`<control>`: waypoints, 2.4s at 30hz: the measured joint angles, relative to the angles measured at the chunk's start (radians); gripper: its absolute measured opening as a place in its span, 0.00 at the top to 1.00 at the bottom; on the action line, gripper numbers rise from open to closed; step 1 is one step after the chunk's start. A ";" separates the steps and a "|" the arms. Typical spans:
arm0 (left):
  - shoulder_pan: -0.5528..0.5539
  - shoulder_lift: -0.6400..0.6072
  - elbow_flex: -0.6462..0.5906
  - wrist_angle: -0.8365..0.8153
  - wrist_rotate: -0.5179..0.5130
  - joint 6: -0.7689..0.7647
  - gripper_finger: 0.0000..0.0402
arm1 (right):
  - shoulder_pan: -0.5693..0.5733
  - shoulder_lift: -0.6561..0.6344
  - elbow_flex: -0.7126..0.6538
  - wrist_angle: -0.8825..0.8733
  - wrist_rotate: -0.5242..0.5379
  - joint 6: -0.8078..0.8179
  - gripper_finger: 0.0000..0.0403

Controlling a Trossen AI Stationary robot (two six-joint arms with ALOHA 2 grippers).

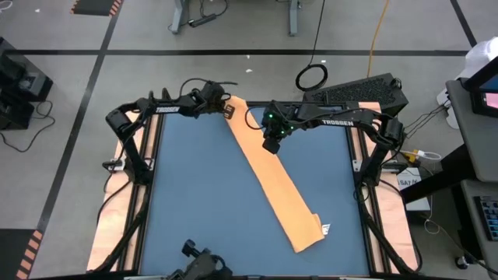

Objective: Roll towel into tight, uniform cylinder
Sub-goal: Fold the orange microfiber cloth

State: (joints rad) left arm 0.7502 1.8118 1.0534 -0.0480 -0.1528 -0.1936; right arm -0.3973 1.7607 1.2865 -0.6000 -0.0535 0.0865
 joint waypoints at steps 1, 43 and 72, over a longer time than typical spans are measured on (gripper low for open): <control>0.000 -0.003 0.000 0.018 -0.001 0.020 0.97 | 0.000 0.000 0.000 0.007 0.000 0.000 1.00; 0.071 0.144 0.295 0.175 0.126 0.364 0.98 | 0.664 -0.215 -0.554 0.281 0.075 0.647 1.00; 0.098 0.150 0.302 -0.065 0.054 0.240 0.31 | 0.772 -0.058 -0.498 0.443 0.136 0.923 1.00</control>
State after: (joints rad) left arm 0.8481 1.9617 1.3556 -0.1129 -0.0984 0.0461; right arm 0.3752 1.7031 0.7887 -0.1565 0.0827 1.0096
